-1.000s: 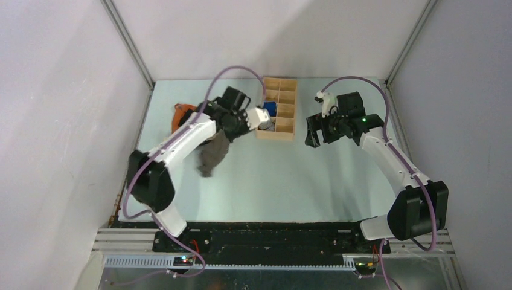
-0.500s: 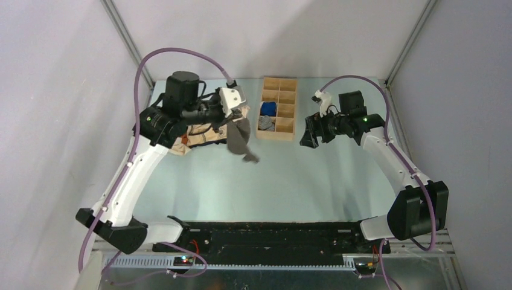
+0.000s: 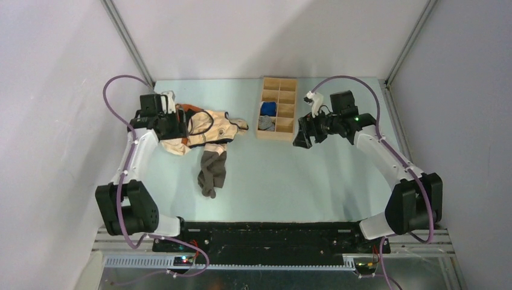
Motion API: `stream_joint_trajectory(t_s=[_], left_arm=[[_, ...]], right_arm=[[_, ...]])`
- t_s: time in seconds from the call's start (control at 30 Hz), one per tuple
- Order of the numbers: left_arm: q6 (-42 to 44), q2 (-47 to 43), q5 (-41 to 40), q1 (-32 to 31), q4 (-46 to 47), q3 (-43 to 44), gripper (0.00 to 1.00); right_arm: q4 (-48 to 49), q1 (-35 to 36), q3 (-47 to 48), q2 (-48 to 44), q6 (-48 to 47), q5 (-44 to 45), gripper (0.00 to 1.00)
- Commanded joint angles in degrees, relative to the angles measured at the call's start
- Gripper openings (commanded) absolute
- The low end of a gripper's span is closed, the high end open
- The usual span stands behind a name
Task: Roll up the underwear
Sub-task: Place the underwear at the center of the board, then flatten out the underwear at the center of the board.
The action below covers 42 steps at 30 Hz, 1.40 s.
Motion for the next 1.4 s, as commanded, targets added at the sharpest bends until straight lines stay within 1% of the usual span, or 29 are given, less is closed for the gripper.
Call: stream_joint_trajectory(t_s=[0.0, 0.03, 0.1, 0.13, 0.17, 0.2, 0.23, 0.27, 0.3, 0.33, 0.47, 0.57, 0.77, 0.83, 0.9, 0.93, 0.97, 1.0, 1.03, 1.07, 1.1, 1.13, 1.17, 1.2, 1.23, 1.27, 1.3, 1.33, 1.37], left_arm=[[-9.1, -3.6, 4.5, -1.2, 4.7, -1.6, 0.72], [-9.2, -3.6, 8.6, -1.5, 5.5, -2.1, 0.74], [-9.3, -3.3, 12.6, -4.0, 7.5, -3.4, 0.76], [-8.6, -2.9, 13.0, -5.0, 8.1, -3.5, 0.77], [-7.9, -2.6, 11.7, -8.6, 8.5, -3.3, 0.77], [-5.7, -1.3, 8.1, -10.4, 8.4, -2.3, 0.77], [-4.5, -0.4, 5.5, -14.3, 8.1, -1.6, 0.77], [-2.6, 1.7, -0.6, -16.0, 7.8, 0.1, 0.77], [-1.4, 3.3, -3.4, -19.1, 6.9, 1.1, 0.76], [-0.2, 6.8, -8.2, -20.5, 6.3, 3.3, 0.75], [1.8, 17.2, -15.9, -25.5, 1.2, 9.4, 0.71], [1.7, 22.8, -17.5, -26.2, -1.8, 11.0, 0.7], [2.7, 26.4, -17.8, -26.9, -4.2, 11.9, 0.68], [2.8, 27.2, -17.5, -27.1, -4.9, 12.0, 0.64], [2.9, 27.6, -16.8, -27.1, -5.2, 12.0, 0.5], [2.9, 27.5, -16.7, -27.2, -5.4, 12.2, 0.46], [3.0, 26.9, -16.2, -27.3, -5.6, 12.7, 0.38], [3.2, 25.7, -15.7, -27.3, -6.1, 13.0, 0.35], [3.5, 24.9, -14.2, -27.2, -6.5, 13.7, 0.25], [4.0, 23.3, -13.2, -27.3, -6.6, 14.0, 0.2], [4.3, 22.3, -9.5, -27.3, -6.8, 14.7, 0.1], [5.2, 20.3, -4.7, -27.3, -6.7, 15.0, 0.07], [5.5, 19.2, -2.1, -27.3, -6.3, 15.4, 0.02], [6.2, 17.0, 4.5, -27.3, -5.9, 15.4, 0.01], [6.9, 16.0, 8.2, -27.3, -5.0, 15.4, 0.0], [9.1, 13.7, 16.7, -27.4, -4.5, 15.3, 0.0], [10.4, 12.8, 21.0, -27.4, -4.2, 15.0, 0.0], [12.4, 10.8, 27.5, -27.5, -4.1, 14.8, 0.0], [12.9, 10.1, 30.6, -27.5, -4.5, 14.8, 0.0]], right_arm=[[3.3, 2.6, 2.2, 1.7, 0.6, 1.0, 0.83], [3.7, 2.9, 2.2, 2.2, 1.0, 1.3, 0.82], [4.6, 3.8, 2.2, 3.0, 2.1, 1.4, 0.82], [5.2, 4.2, 2.2, 3.6, 2.7, 1.4, 0.82], [5.4, 4.2, 2.3, 4.0, 4.0, 1.2, 0.82], [5.6, 4.4, 2.4, 4.7, 4.6, 1.1, 0.81], [5.7, 4.3, 2.6, 5.0, 5.7, 0.9, 0.81], [5.7, 4.3, 2.7, 5.6, 6.0, 0.9, 0.81], [5.7, 4.4, 2.9, 5.9, 6.3, 1.0, 0.81], [5.5, 4.4, 3.1, 6.2, 6.4, 1.1, 0.81], [5.6, 4.2, 3.5, 6.0, 6.3, 2.9, 0.8], [5.6, 3.4, 3.4, 5.4, 6.5, 3.5, 0.8], [5.7, 2.1, 2.9, 5.0, 7.3, 3.8, 0.8], [5.7, 2.0, 2.7, 5.2, 7.5, 3.8, 0.8], [5.8, 1.9, 2.7, 5.6, 7.8, 3.7, 0.79], [5.9, 1.9, 2.7, 5.6, 8.1, 3.6, 0.79], [6.0, 1.9, 2.7, 5.6, 8.2, 3.5, 0.79], [6.0, 1.9, 2.8, 5.6, 8.3, 3.5, 0.79], [5.9, 1.9, 2.7, 5.6, 8.3, 3.5, 0.79], [5.8, 2.0, 2.7, 5.6, 8.4, 3.5, 0.79], [5.9, 1.9, 2.6, 5.6, 8.4, 3.6, 0.79], [6.2, 1.9, 2.4, 5.5, 8.5, 3.7, 0.78], [6.4, 1.9, 2.0, 5.4, 8.7, 3.8, 0.78], [6.7, 1.9, 1.8, 5.3, 8.7, 3.8, 0.78], [6.9, 1.9, 1.3, 5.1, 8.7, 3.8, 0.78], [7.3, 1.9, 1.0, 4.8, 8.8, 3.8, 0.78], [7.4, 1.9, 0.4, 4.8, 8.8, 4.0, 0.78], [7.6, 1.8, 0.1, 4.6, 8.9, 4.1, 0.77], [7.6, 1.8, -0.2, 4.5, 8.8, 4.0, 0.77]])
